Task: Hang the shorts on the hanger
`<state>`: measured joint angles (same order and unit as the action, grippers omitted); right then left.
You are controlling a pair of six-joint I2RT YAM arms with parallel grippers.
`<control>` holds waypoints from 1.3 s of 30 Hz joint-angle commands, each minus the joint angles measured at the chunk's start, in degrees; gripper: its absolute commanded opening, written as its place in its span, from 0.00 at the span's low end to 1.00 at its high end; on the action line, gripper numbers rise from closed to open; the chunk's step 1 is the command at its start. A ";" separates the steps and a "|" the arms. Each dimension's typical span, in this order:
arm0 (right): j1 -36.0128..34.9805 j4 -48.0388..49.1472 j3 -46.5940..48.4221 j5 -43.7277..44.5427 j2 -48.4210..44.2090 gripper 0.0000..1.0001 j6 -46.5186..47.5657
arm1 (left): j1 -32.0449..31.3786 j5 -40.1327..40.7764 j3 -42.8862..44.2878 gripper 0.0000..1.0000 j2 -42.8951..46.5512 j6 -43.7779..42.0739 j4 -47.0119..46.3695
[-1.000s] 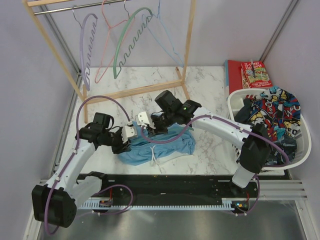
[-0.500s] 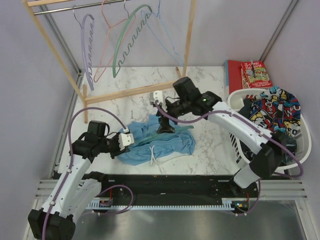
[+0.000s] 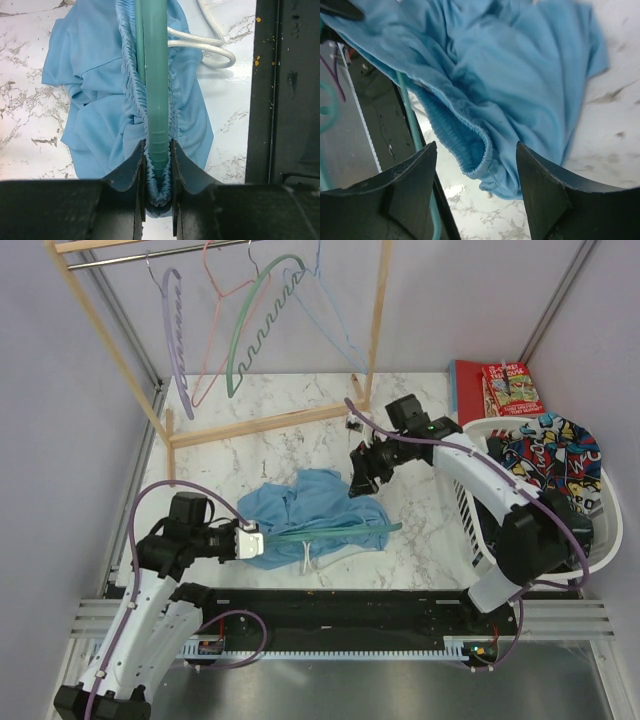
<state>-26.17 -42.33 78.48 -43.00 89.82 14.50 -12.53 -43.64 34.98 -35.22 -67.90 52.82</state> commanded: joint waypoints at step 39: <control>-9.95 7.16 -12.37 16.19 8.00 0.56 -11.43 | -0.56 -2.94 2.72 0.02 0.42 -2.51 2.73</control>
<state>-35.77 -38.33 67.00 -29.32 97.80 3.55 -12.91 -43.64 35.09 -33.61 -71.40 56.71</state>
